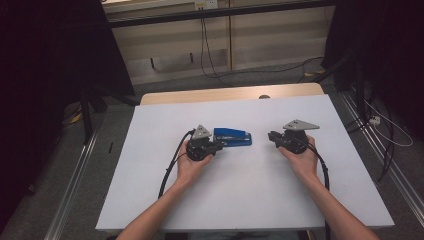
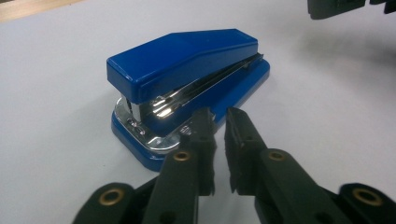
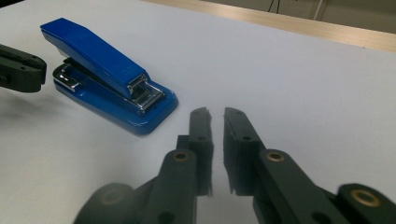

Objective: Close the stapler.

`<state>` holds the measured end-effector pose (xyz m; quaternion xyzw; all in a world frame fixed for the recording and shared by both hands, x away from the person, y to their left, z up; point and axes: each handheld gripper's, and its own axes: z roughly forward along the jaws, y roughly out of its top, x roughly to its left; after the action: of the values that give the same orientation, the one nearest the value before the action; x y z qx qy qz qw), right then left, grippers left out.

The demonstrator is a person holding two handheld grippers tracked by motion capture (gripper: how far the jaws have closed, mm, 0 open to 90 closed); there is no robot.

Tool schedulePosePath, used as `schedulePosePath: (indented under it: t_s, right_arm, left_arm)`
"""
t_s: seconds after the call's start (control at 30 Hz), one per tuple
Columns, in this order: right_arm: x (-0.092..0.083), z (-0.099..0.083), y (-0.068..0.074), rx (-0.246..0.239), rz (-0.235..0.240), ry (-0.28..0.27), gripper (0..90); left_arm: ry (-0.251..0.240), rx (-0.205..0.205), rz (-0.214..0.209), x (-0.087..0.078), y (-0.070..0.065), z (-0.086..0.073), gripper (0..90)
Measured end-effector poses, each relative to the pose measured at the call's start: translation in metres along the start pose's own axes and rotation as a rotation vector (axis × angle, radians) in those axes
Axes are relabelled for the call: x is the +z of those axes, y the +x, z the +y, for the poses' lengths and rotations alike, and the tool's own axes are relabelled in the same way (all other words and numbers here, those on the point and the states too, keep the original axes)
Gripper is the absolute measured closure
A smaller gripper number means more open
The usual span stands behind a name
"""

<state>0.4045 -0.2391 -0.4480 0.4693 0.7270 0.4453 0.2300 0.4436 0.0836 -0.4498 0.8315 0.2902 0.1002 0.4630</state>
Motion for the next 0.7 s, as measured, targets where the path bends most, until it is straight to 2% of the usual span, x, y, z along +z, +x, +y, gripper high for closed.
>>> schedulePosePath:
  t_s: [0.13,0.17,0.33,0.43,0.5,0.57,0.63,0.7]
  right_arm:
    - [0.000,0.000,0.002,0.006,0.010,0.007,68.9]
    - [0.001,0.000,0.002,0.006,0.009,0.011,65.1]
    - [0.002,0.000,0.004,0.025,-0.002,0.011,45.2]
    - [0.002,0.001,0.006,0.042,-0.009,-0.008,29.7]
    - [0.003,0.001,0.007,0.037,0.000,-0.004,27.1]
    - [0.003,0.001,0.009,0.035,0.004,-0.001,18.9]
    - [0.003,0.002,0.011,0.033,0.012,-0.005,16.5]
    - [0.002,0.003,0.014,0.026,0.009,-0.013,11.2]
  left_arm:
    - [-0.007,-0.013,0.005,-0.006,0.001,0.000,73.8]
    - [-0.006,-0.003,0.011,-0.008,0.001,0.001,72.7]
    - [-0.032,-0.023,0.017,-0.013,0.000,0.003,60.6]
    - [-0.028,-0.027,0.039,-0.015,-0.001,0.002,44.4]
    - [-0.029,-0.023,0.042,-0.017,-0.001,0.002,36.6]
    - [-0.033,-0.025,0.057,-0.019,-0.001,0.003,28.3]
    - [-0.029,-0.023,0.052,-0.020,-0.001,0.003,20.0]
    - [-0.019,-0.025,0.068,-0.021,-0.001,0.004,12.7]
